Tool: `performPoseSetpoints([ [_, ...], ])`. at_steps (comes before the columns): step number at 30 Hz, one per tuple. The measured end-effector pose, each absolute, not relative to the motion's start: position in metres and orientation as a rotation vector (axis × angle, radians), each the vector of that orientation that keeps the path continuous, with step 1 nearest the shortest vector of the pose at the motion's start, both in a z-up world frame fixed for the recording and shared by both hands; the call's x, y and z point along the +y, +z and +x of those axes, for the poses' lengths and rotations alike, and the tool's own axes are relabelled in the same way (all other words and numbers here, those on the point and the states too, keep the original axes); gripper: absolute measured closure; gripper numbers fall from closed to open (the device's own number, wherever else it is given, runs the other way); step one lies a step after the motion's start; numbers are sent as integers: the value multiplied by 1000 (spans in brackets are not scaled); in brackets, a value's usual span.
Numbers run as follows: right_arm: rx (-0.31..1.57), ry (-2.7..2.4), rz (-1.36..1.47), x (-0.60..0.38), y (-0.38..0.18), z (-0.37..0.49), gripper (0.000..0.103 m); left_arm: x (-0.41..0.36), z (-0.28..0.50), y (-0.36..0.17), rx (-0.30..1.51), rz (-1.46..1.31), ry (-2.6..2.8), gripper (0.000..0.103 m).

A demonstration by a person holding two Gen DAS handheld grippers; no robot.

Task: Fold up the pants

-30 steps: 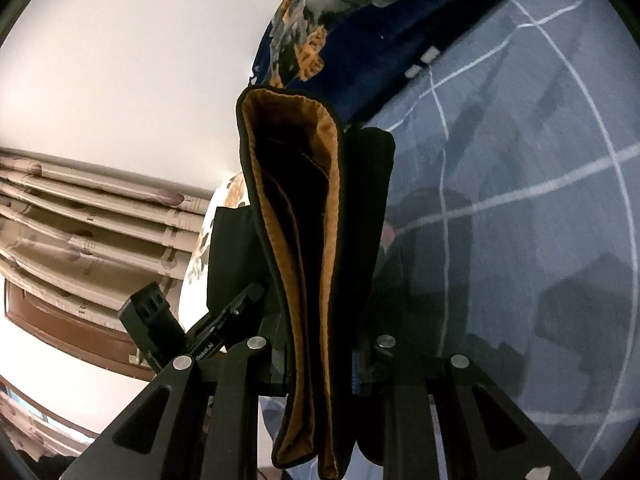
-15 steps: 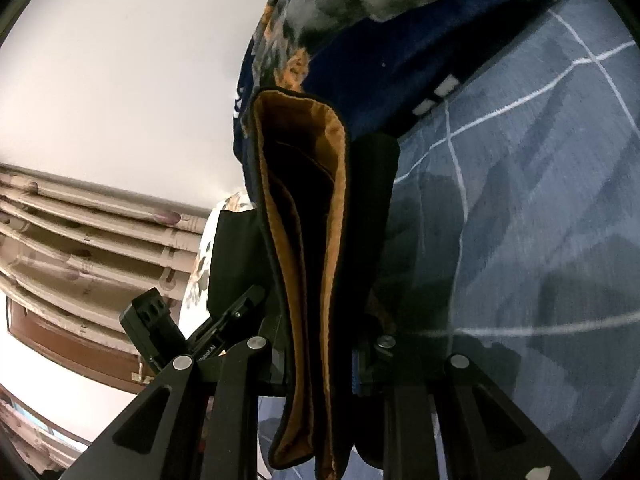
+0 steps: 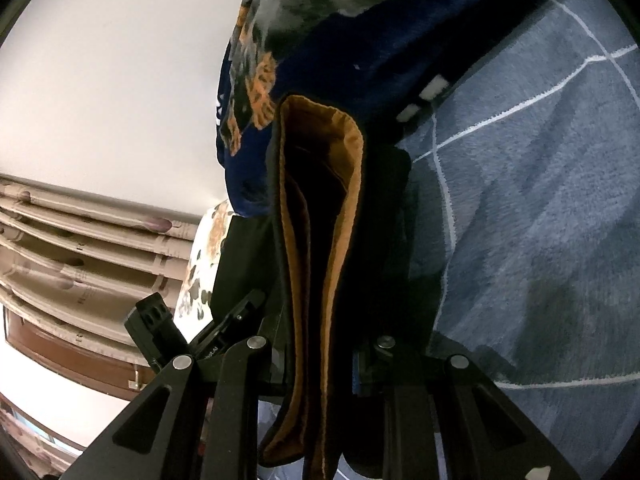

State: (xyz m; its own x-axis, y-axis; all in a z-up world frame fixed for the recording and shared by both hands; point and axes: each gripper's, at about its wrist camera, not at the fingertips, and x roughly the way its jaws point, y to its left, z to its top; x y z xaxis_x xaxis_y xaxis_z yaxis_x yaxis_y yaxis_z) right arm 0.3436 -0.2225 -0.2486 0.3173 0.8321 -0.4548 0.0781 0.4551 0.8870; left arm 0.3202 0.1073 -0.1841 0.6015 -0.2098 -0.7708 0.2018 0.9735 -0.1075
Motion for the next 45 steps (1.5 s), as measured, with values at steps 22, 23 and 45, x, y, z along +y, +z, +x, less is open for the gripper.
performPoseSetpoints([
  [22,1148,524,755,-204,-242,342,83,114,318,-212,872,-31,-183,77],
  [23,1145,508,713,-200,-240,342,82,114,317,-213,868,-29,-180,77],
  [45,1021,355,389,-167,-224,329,72,123,314,-223,825,-68,-144,60],
])
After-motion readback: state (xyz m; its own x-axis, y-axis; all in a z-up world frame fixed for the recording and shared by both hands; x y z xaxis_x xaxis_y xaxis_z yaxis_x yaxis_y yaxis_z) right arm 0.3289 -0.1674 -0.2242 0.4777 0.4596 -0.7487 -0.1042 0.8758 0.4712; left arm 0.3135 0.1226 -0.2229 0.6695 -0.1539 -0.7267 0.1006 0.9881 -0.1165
